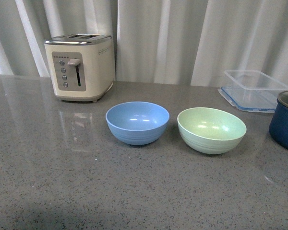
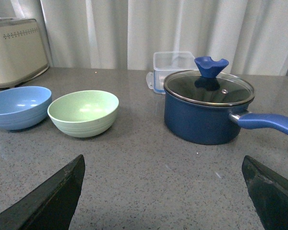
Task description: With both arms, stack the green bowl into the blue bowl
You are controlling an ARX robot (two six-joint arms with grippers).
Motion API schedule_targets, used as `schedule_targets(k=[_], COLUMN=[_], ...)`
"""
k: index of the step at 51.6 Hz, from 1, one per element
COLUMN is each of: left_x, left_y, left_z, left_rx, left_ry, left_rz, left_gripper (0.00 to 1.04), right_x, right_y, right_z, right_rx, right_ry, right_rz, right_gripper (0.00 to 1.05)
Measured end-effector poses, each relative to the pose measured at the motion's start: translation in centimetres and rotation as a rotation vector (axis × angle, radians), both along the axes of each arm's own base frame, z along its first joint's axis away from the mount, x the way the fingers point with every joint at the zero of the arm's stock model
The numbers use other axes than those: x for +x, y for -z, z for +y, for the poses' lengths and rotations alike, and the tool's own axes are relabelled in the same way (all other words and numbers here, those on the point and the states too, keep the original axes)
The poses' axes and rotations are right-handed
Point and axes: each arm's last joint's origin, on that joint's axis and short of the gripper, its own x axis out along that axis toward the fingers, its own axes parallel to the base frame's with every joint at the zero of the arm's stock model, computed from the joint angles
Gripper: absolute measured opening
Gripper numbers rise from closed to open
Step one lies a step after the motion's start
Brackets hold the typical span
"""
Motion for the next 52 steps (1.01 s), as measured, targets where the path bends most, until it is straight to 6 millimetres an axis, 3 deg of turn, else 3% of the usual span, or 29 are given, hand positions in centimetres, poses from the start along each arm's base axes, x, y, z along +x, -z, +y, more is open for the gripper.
schedule_targets(k=[52], left_x=[-2.5], left_y=[-0.2], left_z=[0.0], left_rx=[0.000], left_ry=[0.000], left_rz=[-0.010], left_gripper=[0.04], right_x=[0.0], right_y=[0.0], right_z=[0.0], right_rx=[0.000], right_ry=[0.000], right_rz=[0.000], right_gripper=[0.95])
